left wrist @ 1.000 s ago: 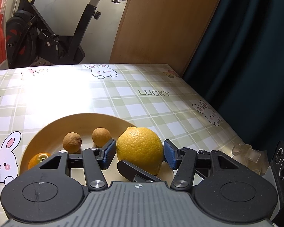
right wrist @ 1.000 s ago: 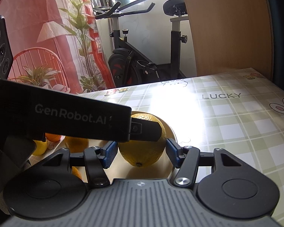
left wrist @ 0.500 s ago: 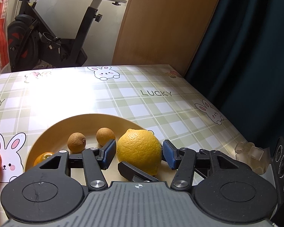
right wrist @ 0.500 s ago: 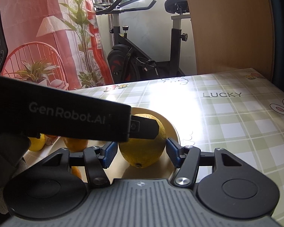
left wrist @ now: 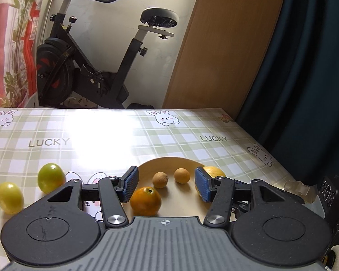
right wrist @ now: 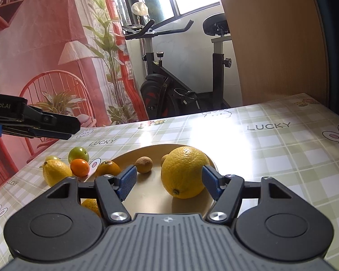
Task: Organize fruits
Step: 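Move both grippers toward the second lemon beside the tangerine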
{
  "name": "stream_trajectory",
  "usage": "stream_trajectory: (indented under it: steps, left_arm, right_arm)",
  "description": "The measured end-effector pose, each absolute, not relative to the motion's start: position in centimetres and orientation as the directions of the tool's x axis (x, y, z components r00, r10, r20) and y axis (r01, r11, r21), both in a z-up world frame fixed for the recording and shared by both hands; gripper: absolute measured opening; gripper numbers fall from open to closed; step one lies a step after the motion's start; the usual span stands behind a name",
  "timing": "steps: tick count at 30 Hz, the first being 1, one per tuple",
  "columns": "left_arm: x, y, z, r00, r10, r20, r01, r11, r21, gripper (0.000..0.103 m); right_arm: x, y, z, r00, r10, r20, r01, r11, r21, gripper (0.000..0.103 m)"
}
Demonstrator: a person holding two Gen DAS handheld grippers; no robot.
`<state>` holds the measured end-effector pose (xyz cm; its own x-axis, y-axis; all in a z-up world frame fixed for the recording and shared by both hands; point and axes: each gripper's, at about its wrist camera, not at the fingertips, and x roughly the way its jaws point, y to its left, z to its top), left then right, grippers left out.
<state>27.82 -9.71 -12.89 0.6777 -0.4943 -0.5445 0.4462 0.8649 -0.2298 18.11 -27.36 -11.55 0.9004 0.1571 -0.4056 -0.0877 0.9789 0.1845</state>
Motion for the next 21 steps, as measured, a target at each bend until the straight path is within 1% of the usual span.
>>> stream_trajectory:
  steps: [3,7,9,13,16,21]
  left_arm:
    - [27.3,-6.8,-12.3,0.704,-0.462,-0.539,0.407,0.885,-0.226,0.057]
    - [27.0,-2.9,-11.5,0.73,-0.424,-0.536,0.356,0.905,-0.232,0.057]
    - [27.0,-1.3,-11.0,0.742,-0.403,-0.535,0.339,0.915,-0.219,0.057]
    - [27.1,1.8,-10.0,0.772,-0.358,-0.525,0.301,0.934,-0.193,0.057]
    - [27.3,3.7,-9.5,0.794,-0.327,-0.512,0.265,0.945,-0.192,0.057]
    - [27.2,5.3,-10.2,0.814,-0.293,-0.502,0.224,0.955,-0.194,0.057]
  right_arm:
    - [18.0,-27.4,-11.6,0.902,0.134,-0.411,-0.064,0.982,0.18,0.067]
    - [18.1,-27.6,-11.5,0.887,0.14,-0.441,-0.03,0.969,0.246,0.067]
    - [17.9,-27.1,-11.2,0.884,0.144,-0.444,-0.031,0.967,0.252,0.067]
    - [17.9,-25.0,-10.2,0.885,0.168,-0.435,-0.061,0.967,0.248,0.067]
    - [18.6,-22.6,-9.5,0.882,0.212,-0.421,-0.107,0.96,0.26,0.067]
    - [20.4,-17.7,-9.2,0.863,0.284,-0.418,-0.186,0.948,0.26,0.067]
